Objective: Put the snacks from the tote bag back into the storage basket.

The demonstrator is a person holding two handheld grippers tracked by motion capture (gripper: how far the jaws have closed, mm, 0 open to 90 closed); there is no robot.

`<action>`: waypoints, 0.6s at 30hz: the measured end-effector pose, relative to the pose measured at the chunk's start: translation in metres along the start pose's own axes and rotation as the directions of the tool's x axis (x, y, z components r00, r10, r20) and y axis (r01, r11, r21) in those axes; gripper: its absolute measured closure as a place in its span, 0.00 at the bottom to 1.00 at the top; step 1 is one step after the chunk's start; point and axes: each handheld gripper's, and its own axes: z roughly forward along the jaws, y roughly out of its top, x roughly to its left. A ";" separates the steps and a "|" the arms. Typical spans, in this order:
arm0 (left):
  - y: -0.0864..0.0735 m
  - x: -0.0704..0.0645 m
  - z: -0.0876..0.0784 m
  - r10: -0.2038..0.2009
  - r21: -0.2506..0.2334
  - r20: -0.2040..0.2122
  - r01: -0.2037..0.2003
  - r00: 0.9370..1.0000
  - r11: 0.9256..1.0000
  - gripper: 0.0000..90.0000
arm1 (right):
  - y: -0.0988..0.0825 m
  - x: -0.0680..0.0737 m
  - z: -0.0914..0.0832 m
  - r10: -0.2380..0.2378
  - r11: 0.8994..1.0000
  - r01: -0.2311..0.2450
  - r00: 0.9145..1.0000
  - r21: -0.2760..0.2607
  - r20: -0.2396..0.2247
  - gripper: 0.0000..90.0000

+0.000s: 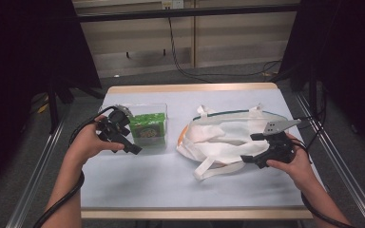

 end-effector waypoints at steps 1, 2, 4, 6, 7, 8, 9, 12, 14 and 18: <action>0.000 -0.001 0.000 -0.001 -0.006 0.005 0.001 1.000 1.000 0.08 | 0.000 0.000 0.000 -0.001 1.000 0.001 1.000 0.000 -0.001 0.04; -0.001 -0.002 0.001 -0.001 -0.009 0.010 0.001 1.000 1.000 0.08 | 0.000 0.000 0.000 -0.005 1.000 0.005 1.000 -0.001 0.001 0.04; -0.001 -0.005 0.002 -0.014 -0.031 0.013 0.014 1.000 0.999 0.08 | 0.000 0.000 -0.001 -0.003 1.000 0.003 1.000 -0.002 0.001 0.04; -0.002 -0.004 0.001 0.021 -0.013 0.012 -0.021 1.000 1.000 0.08 | 0.001 0.000 -0.002 -0.003 1.000 0.003 1.000 -0.005 0.000 0.04; -0.002 -0.005 0.001 0.021 -0.005 0.009 -0.021 1.000 1.000 0.08 | 0.001 0.000 -0.002 -0.004 1.000 0.004 1.000 -0.005 0.001 0.04; -0.002 -0.005 0.001 0.021 -0.005 0.009 -0.021 1.000 1.000 0.08 | 0.001 0.000 -0.002 -0.004 1.000 0.004 1.000 -0.005 0.001 0.04; -0.003 -0.008 0.003 -0.015 -0.032 0.010 0.015 1.000 0.999 0.08 | 0.001 0.000 -0.002 -0.003 1.000 0.003 1.000 -0.008 0.001 0.04; -0.003 -0.008 0.003 0.029 -0.016 0.010 -0.028 1.000 0.999 0.08 | 0.001 0.000 -0.003 -0.003 1.000 0.003 1.000 -0.005 0.005 0.04; -0.004 -0.014 0.007 -0.009 -0.046 0.020 0.010 1.000 0.999 0.08 | 0.001 0.000 -0.003 -0.003 1.000 0.003 1.000 -0.007 0.005 0.04; -0.005 -0.014 0.008 0.038 -0.024 0.022 -0.037 0.999 0.999 0.08 | 0.001 0.001 -0.003 -0.004 1.000 0.004 1.000 -0.008 0.002 0.04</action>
